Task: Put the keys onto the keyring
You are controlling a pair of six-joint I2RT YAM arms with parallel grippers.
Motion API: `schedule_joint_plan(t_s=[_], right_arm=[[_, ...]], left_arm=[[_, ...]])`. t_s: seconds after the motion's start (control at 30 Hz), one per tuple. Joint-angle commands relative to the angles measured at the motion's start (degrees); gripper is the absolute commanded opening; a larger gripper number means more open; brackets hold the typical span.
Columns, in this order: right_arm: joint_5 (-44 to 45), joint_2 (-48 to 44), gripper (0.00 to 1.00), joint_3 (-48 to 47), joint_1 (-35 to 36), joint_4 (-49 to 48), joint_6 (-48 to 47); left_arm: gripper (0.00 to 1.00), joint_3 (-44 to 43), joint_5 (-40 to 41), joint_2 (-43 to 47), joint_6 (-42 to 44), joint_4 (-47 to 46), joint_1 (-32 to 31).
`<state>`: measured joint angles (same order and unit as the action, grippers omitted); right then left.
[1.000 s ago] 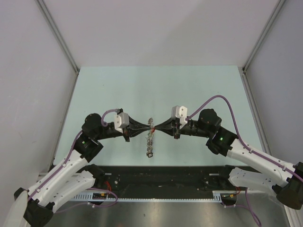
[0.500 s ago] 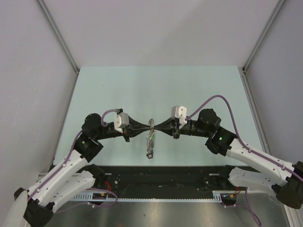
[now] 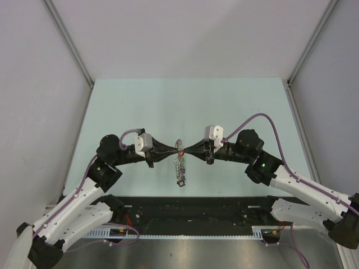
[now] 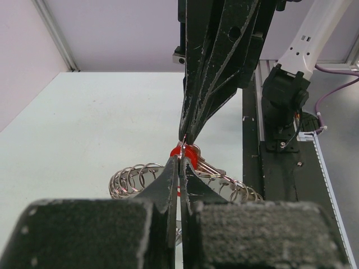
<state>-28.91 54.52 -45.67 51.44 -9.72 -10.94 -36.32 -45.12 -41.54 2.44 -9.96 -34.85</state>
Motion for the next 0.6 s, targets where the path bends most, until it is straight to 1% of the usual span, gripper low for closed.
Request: schedule_joint_plan(t_s=[0.0,0.57], right_arm=[[0.3,-1.0,0.0,-2.5,0.0,-0.7,0.4],[-0.5,-0.9,0.0,-2.6,0.1,-1.4,0.5]], left_arm=[[0.0,-0.1,0.7,1.3,-0.2,-4.8,0.3],[0.0,-0.1,0.5,1.2,-0.4,-4.9,0.3]])
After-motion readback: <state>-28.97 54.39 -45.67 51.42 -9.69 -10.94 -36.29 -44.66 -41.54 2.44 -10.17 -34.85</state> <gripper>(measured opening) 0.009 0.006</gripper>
